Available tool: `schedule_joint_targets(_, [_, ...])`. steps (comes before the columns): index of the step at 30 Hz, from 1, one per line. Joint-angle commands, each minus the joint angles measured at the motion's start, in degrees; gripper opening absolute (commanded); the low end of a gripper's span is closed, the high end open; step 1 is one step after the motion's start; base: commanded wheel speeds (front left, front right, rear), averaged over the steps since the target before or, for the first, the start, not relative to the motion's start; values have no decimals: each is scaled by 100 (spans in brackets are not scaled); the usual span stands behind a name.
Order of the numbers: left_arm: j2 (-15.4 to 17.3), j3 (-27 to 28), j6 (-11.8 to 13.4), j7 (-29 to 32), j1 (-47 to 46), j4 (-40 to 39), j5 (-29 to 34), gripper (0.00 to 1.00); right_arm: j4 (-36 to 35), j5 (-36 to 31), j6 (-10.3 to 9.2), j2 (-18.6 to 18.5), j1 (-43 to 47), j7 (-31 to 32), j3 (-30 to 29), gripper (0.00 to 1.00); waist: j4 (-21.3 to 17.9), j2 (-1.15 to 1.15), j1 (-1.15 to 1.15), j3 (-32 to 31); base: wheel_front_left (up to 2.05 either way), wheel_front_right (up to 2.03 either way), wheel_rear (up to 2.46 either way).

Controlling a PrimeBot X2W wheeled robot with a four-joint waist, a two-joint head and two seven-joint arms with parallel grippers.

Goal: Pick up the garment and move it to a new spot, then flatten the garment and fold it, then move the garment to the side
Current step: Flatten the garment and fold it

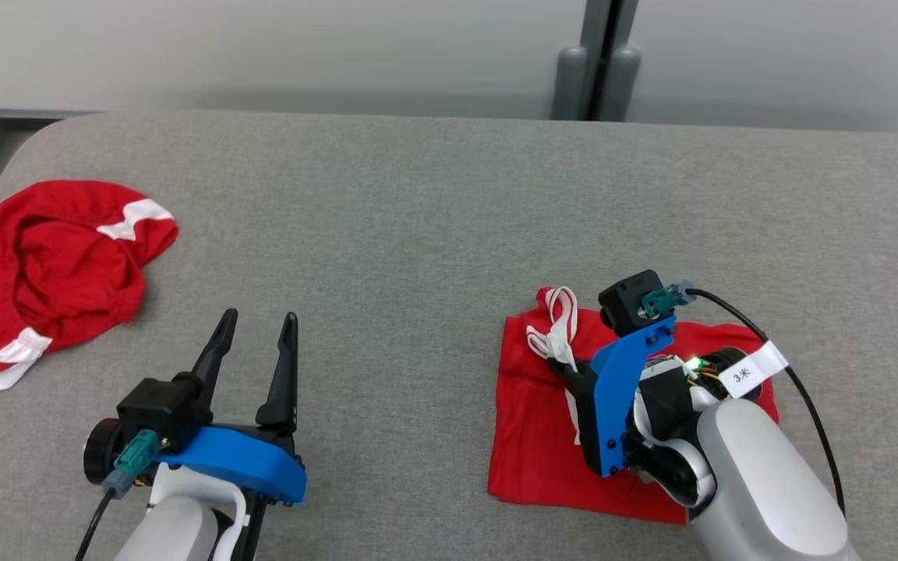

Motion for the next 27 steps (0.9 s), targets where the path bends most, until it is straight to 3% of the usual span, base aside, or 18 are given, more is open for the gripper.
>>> schedule_joint_targets(1, [-24,-15,-27,-43,-130,38,15,100,105,28,3,-9,-133,-80,-1,0,76,0,0,62,0,0,0])
schedule_joint_targets(2, [-40,-11,-34,-49,-145,61,7,100,177,118,3,-8,-150,-128,17,27,96,0,0,73,0,0,0])
schedule_joint_targets(3, [-50,-10,-41,-60,-149,89,0,100,246,229,3,-8,-159,-161,46,92,105,0,0,76,0,0,0])
schedule_joint_targets(4, [-58,-5,-37,-72,-149,113,-7,100,285,367,4,-7,-169,-199,82,100,108,0,0,75,0,0,0])
schedule_joint_targets(7, [-72,17,-48,-103,-124,189,-30,100,224,920,3,-9,-159,-283,225,100,81,0,0,36,0,0,0])
schedule_joint_targets(13, [-11,102,-24,-156,5,260,-73,100,-358,1082,3,-13,18,-479,112,100,-62,0,0,-102,0,0,0])
schedule_joint_targets(21, [59,191,27,-180,125,223,-114,100,-1622,360,3,-9,990,-912,-1081,100,-246,0,0,-259,0,0,0])
schedule_joint_targets(27, [50,184,36,-198,122,177,-126,100,-1565,-159,4,-5,1517,-1669,-1473,100,-280,0,0,-212,0,0,0])
